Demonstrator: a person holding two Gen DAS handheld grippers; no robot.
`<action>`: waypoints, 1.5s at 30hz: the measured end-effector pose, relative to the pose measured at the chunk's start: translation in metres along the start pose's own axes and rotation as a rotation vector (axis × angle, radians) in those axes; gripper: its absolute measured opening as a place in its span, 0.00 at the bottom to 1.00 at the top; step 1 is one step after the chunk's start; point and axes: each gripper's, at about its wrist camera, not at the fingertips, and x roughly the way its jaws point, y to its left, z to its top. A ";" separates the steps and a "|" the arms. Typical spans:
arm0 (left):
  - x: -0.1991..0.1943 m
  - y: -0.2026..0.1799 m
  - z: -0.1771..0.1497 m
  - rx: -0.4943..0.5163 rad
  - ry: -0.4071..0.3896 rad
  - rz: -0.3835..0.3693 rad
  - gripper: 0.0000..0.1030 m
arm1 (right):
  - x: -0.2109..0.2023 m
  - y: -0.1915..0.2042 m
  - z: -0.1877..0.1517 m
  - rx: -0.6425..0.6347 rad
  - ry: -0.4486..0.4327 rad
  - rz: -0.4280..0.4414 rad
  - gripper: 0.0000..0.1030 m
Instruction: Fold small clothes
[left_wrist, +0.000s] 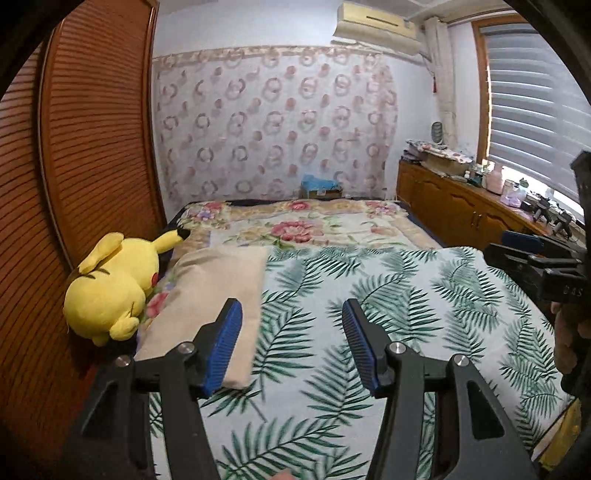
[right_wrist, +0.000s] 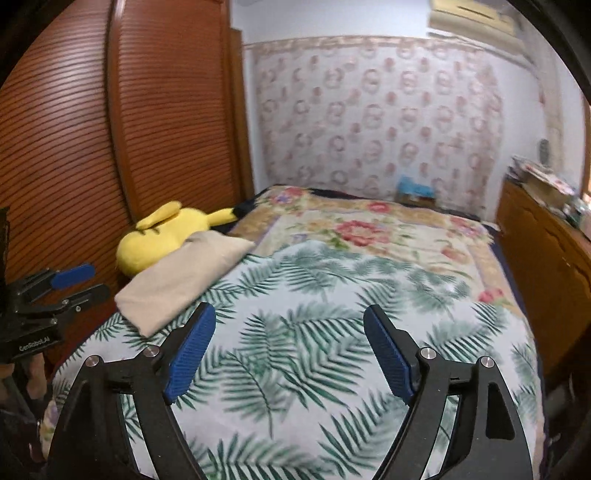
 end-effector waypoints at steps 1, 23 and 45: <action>-0.002 -0.004 0.001 0.001 -0.007 -0.002 0.54 | -0.009 -0.004 -0.002 0.008 -0.013 -0.019 0.82; -0.039 -0.041 0.026 0.017 -0.075 -0.020 0.54 | -0.115 -0.030 -0.018 0.090 -0.190 -0.173 0.82; -0.046 -0.043 0.029 0.021 -0.088 -0.007 0.54 | -0.116 -0.032 -0.022 0.095 -0.182 -0.175 0.82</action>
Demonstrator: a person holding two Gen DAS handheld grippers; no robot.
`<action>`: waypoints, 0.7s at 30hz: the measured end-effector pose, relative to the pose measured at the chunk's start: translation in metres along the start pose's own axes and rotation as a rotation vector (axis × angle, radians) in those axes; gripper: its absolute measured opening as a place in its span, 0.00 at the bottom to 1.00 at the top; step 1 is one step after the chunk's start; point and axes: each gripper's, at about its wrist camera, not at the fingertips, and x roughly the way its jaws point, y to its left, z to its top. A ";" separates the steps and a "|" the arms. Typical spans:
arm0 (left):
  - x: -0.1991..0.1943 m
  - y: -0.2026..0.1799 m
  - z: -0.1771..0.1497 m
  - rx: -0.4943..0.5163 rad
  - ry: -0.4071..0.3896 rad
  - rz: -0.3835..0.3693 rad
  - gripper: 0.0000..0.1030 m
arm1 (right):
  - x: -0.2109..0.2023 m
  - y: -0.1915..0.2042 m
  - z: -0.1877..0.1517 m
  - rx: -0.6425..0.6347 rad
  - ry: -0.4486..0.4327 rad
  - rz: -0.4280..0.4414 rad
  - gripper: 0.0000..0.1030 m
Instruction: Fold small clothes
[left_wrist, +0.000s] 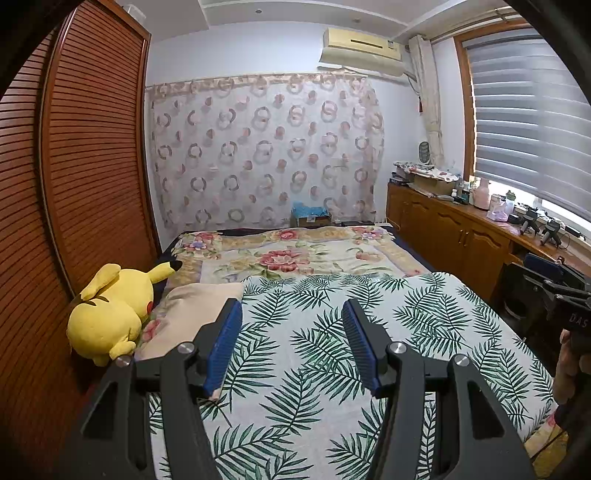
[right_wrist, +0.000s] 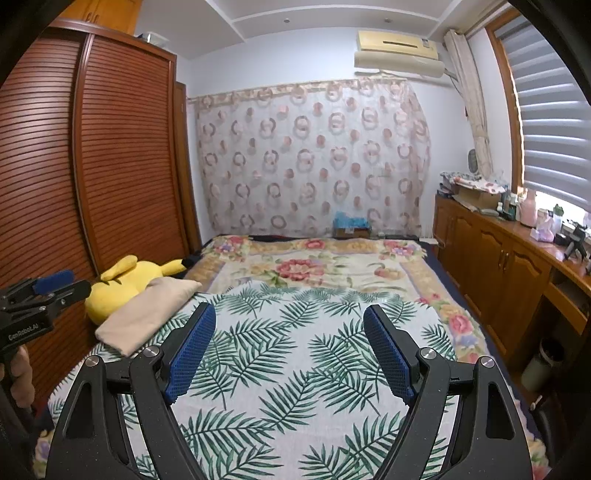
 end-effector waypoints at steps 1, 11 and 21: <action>0.000 0.001 0.000 0.000 0.001 0.001 0.54 | 0.000 0.000 0.000 0.000 0.000 0.000 0.82; -0.001 0.001 -0.003 -0.003 0.003 0.003 0.54 | 0.000 -0.002 0.000 0.001 0.001 -0.001 0.82; -0.001 0.001 -0.003 -0.004 0.002 0.002 0.54 | 0.000 -0.002 -0.001 0.003 0.003 -0.002 0.82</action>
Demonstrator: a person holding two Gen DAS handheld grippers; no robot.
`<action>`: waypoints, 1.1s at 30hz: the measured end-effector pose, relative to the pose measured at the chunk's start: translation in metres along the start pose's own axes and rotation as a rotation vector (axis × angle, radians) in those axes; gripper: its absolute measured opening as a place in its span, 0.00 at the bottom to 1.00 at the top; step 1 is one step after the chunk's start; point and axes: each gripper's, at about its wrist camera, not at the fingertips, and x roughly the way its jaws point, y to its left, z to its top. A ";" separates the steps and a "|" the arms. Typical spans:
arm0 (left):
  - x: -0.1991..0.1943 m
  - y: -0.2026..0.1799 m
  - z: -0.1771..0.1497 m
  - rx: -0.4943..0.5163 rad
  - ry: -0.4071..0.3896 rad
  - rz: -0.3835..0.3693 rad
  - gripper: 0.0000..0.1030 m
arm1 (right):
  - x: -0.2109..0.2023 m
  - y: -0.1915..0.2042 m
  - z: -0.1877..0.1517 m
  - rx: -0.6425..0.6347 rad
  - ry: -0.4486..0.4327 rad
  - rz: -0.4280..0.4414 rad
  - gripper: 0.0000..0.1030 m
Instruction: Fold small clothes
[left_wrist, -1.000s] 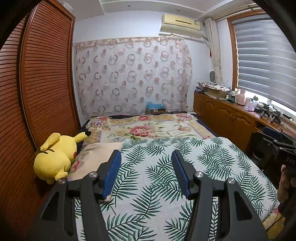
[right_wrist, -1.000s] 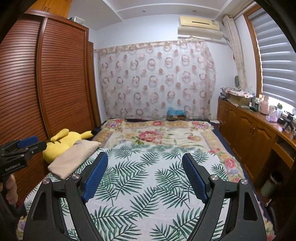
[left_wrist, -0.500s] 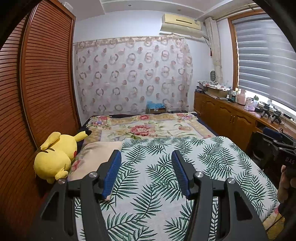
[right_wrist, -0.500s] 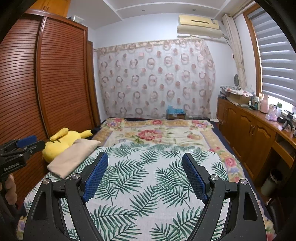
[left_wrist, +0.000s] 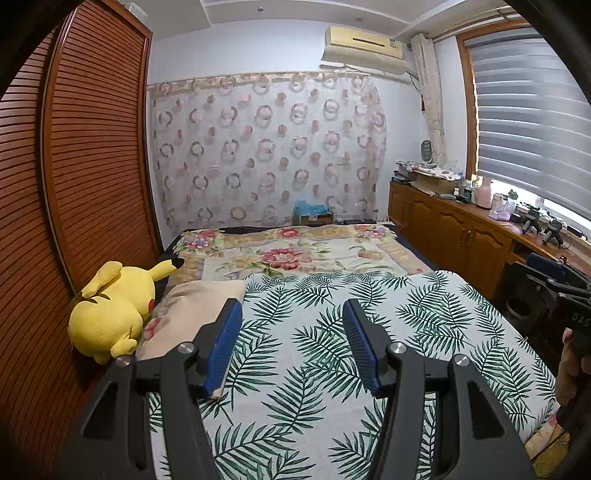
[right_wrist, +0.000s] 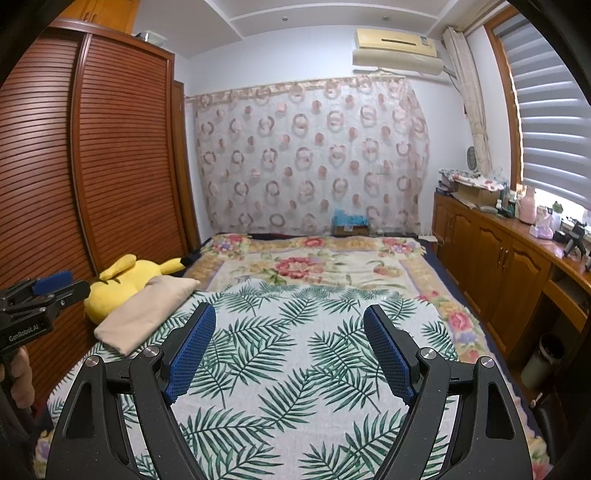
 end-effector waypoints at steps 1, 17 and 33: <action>0.000 0.001 0.000 0.000 0.000 0.000 0.54 | 0.000 0.000 0.000 0.000 0.000 -0.001 0.82; 0.000 0.000 0.000 0.001 0.001 0.000 0.54 | -0.001 -0.001 0.000 0.001 0.002 -0.003 0.82; 0.000 0.004 -0.003 0.000 0.003 0.006 0.54 | -0.002 -0.003 -0.003 0.004 0.006 -0.005 0.82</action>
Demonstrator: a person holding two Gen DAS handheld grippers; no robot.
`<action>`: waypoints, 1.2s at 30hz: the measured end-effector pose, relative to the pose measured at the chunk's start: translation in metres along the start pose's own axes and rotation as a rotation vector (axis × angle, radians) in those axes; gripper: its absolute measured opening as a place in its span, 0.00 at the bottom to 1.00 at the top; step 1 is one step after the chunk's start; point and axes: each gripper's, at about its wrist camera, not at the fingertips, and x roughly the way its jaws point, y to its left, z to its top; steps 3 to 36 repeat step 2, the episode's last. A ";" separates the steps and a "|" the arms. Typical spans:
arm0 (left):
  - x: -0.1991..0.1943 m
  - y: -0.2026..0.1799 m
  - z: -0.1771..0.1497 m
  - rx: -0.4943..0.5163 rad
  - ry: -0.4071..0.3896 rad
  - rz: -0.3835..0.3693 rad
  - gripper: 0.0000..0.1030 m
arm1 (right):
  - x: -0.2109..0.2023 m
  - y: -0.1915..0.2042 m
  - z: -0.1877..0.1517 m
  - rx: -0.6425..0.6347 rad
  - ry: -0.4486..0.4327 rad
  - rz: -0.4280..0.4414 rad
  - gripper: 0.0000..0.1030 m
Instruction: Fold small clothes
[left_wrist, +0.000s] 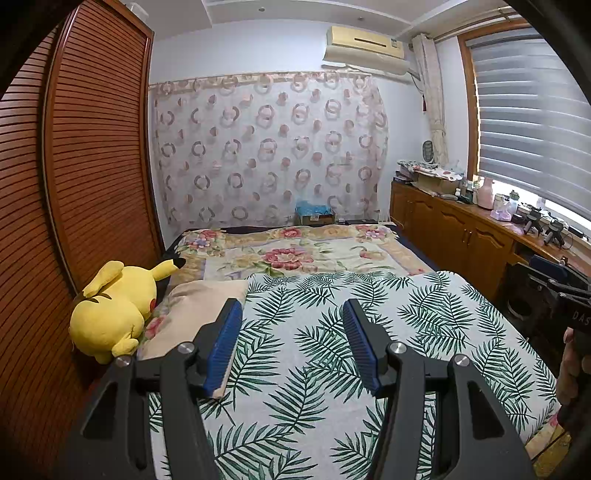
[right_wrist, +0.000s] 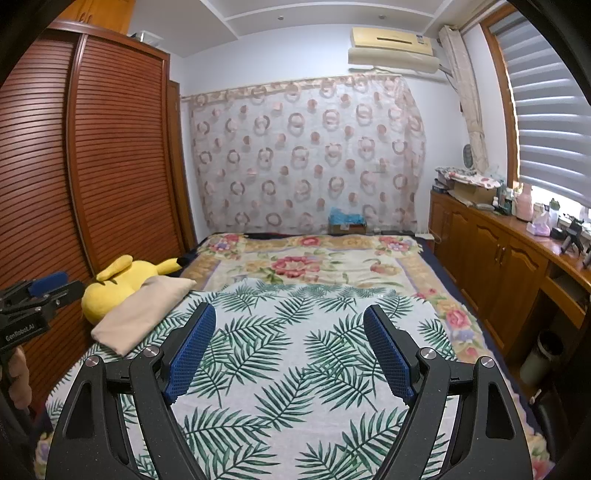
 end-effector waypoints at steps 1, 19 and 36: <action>-0.001 0.001 0.000 0.000 0.000 0.000 0.54 | 0.000 0.000 0.000 0.001 0.000 0.002 0.82; 0.000 0.000 0.000 0.000 -0.001 0.000 0.54 | -0.001 0.000 -0.001 0.001 0.000 0.002 0.82; 0.000 0.000 0.000 0.000 -0.001 0.000 0.54 | -0.001 0.000 -0.001 0.001 0.000 0.002 0.82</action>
